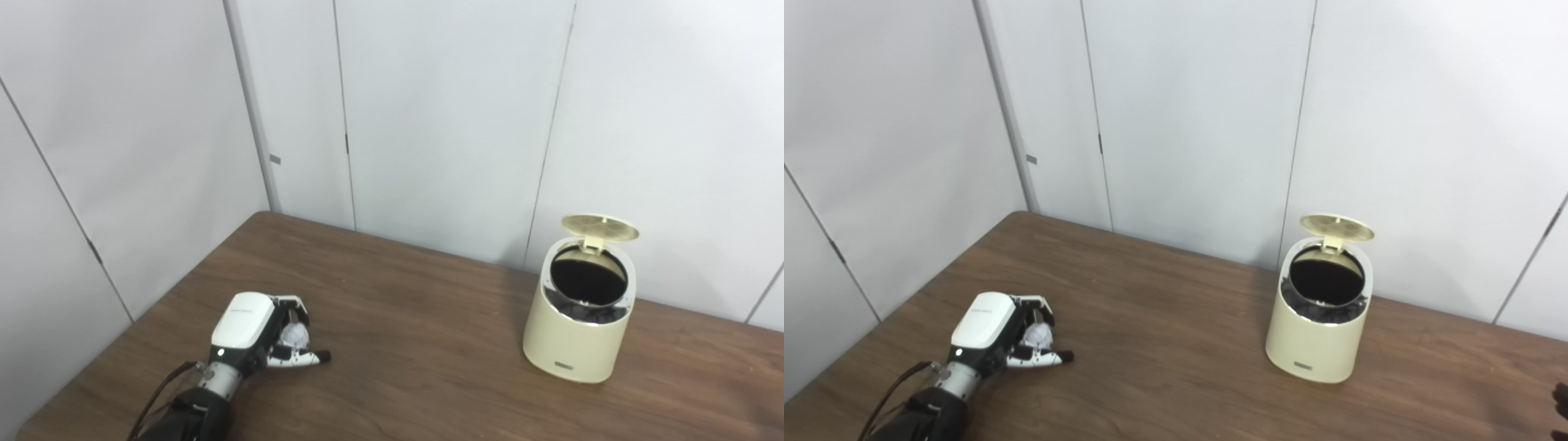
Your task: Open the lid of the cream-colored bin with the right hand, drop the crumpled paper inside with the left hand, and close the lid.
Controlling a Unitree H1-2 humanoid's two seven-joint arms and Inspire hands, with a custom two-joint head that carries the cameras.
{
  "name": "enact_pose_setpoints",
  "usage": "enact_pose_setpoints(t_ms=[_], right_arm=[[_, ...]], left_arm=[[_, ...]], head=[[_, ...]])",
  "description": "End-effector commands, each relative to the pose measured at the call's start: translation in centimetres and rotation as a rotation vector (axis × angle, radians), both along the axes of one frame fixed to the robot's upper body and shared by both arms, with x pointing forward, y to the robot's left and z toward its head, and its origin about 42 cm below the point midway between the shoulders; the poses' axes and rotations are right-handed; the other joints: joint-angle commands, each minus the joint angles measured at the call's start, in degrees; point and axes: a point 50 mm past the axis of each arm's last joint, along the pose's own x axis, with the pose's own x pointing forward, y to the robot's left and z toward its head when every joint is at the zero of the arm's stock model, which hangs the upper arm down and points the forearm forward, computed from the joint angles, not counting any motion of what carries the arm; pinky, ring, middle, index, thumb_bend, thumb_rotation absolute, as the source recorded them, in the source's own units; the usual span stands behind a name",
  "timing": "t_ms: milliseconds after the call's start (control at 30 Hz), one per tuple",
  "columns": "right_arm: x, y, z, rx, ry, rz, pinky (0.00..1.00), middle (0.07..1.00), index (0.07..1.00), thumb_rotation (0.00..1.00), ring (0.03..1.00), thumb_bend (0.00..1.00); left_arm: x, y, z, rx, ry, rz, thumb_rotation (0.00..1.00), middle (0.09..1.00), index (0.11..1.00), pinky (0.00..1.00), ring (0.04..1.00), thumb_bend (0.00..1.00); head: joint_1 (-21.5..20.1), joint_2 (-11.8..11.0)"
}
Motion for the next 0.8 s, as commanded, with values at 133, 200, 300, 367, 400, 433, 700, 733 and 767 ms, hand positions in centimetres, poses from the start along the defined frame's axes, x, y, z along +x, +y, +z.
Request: enact_pose_setpoints(t_ms=[133,200,300,367,400,433,700,733,767], right_arm=[[-1.2,0.9,-1.0,0.001,0.006,-0.018,0.75,0.872,0.887,0.81,0.863,0.95],[-1.2,1.0,-1.0,0.019,0.013,-0.016,0.74,0.873,0.887,0.8,0.862,0.96],[-1.3,1.0,-1.0,0.039,0.018,-0.02,0.74,0.871,0.883,0.78,0.858,0.97],[-1.3,1.0,-1.0,0.029,0.015,-0.024,0.74,0.872,0.885,0.78,0.862,0.97],[-1.3,1.0,-0.9,0.028,0.012,-0.023,0.75,0.873,0.888,0.79,0.863,0.96],[-1.3,1.1,-0.9,0.027,0.011,-0.023,0.75,0.872,0.889,0.78,0.862,0.95],[-1.2,1.5,-0.9,0.018,0.014,-0.033,0.76,0.878,0.897,0.79,0.87,0.96],[-1.1,1.6,-0.9,0.017,0.013,-0.033,0.77,0.878,0.896,0.79,0.871,0.95],[-1.1,1.7,-0.9,0.012,0.01,-0.033,0.77,0.879,0.895,0.79,0.871,0.95]], left_arm=[[-1.2,-0.5,-2.3,-0.009,0.055,0.009,0.03,0.228,0.47,0.13,0.173,0.51],[-0.9,-0.6,-2.2,-0.006,0.043,0.003,0.03,0.231,0.47,0.14,0.176,0.51],[-0.7,-0.8,-2.1,0.001,0.037,0.003,0.03,0.235,0.469,0.14,0.182,0.51],[-0.6,-0.9,-2.1,0.001,0.024,-0.001,0.03,0.233,0.47,0.14,0.181,0.51],[-0.5,-0.9,-2.1,0.001,0.017,-0.003,0.03,0.23,0.47,0.14,0.178,0.51],[-0.5,-1.0,-2.0,-0.001,0.012,-0.006,0.03,0.227,0.469,0.14,0.176,0.51],[0.2,-2.3,-0.4,0.002,-0.058,-0.06,0.03,0.218,0.47,0.13,0.167,0.52],[0.3,-2.5,-0.2,0.002,-0.069,-0.069,0.03,0.216,0.47,0.13,0.166,0.52],[0.5,-2.8,0.3,0.0,-0.085,-0.082,0.03,0.215,0.47,0.13,0.166,0.52]], head=[[-0.7,-0.1],[-0.7,-0.1],[-0.7,0.1],[-0.8,0.1],[-0.8,0.0],[-0.8,0.0],[-1.8,-0.8],[-1.8,-0.8],[-2.1,-1.0]])
